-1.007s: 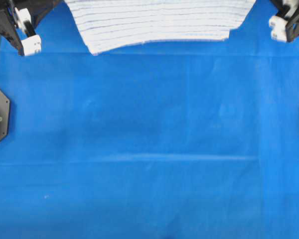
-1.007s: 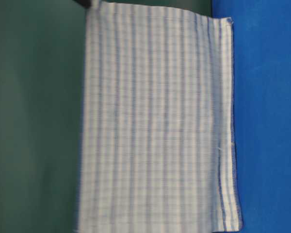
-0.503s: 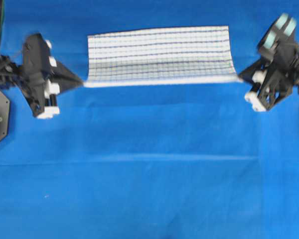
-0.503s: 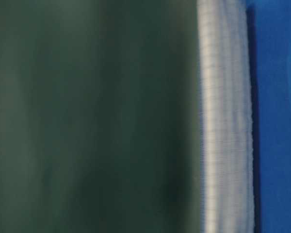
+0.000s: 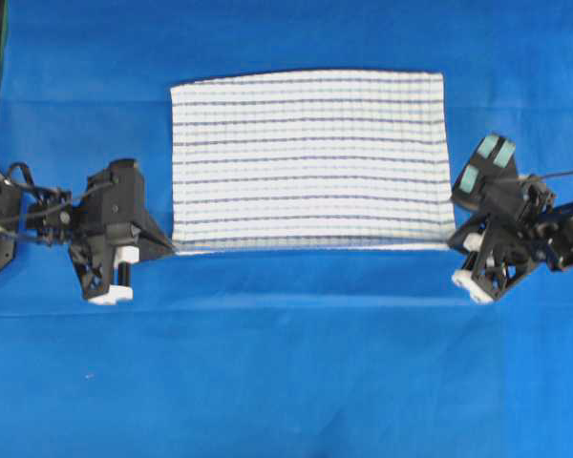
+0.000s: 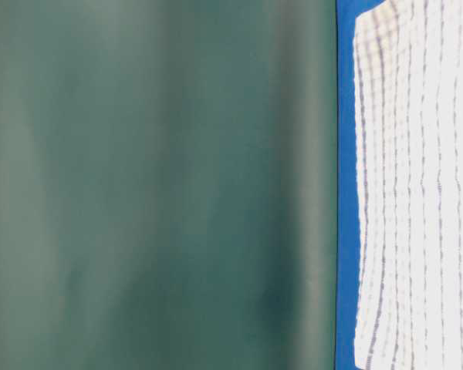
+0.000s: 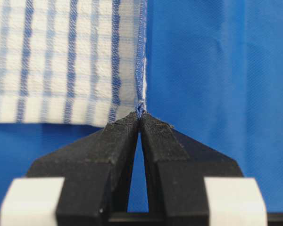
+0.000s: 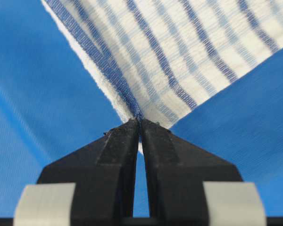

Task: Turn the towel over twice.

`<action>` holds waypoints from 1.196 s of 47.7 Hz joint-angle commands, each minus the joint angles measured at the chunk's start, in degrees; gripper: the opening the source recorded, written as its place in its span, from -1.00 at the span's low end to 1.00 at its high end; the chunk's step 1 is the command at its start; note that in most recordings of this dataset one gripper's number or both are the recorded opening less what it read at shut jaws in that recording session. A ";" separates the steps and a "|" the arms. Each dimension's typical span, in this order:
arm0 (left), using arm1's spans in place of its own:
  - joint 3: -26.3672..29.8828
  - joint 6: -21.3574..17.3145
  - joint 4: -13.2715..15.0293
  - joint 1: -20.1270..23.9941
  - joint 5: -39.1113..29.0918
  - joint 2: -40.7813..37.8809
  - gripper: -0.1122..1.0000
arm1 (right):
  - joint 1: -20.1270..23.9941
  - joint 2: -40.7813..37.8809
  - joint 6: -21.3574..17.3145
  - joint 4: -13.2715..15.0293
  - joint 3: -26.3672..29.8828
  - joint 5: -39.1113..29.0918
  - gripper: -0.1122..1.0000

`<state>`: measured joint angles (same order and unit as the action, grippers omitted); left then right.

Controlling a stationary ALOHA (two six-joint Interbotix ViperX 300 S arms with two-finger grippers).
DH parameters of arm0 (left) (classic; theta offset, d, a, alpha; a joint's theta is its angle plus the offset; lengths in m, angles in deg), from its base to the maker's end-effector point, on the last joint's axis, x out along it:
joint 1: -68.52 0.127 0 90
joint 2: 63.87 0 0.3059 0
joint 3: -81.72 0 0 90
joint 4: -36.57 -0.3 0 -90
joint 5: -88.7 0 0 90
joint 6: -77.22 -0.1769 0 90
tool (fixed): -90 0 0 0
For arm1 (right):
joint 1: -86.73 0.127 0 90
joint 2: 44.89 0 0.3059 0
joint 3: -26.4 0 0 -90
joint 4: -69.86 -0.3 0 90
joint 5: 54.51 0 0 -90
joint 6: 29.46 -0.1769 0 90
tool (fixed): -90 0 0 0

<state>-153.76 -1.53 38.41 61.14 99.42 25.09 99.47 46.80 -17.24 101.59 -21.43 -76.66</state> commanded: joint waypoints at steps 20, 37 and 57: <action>3.43 5.36 0.09 -9.76 1.32 -3.69 -0.74 | 10.81 -7.03 -6.77 0.53 6.50 -1.41 -0.71; 4.83 5.36 0.09 -10.11 1.32 -4.48 -0.74 | 11.51 -7.56 -6.94 2.11 7.21 -2.72 -0.71; 6.06 3.96 -0.09 -8.53 -2.90 0.00 0.21 | 11.43 -3.52 -6.06 4.83 8.70 -5.10 -0.22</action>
<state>-149.10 2.69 38.41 52.08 97.75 22.63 110.63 40.56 -23.65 105.89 -14.14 -80.70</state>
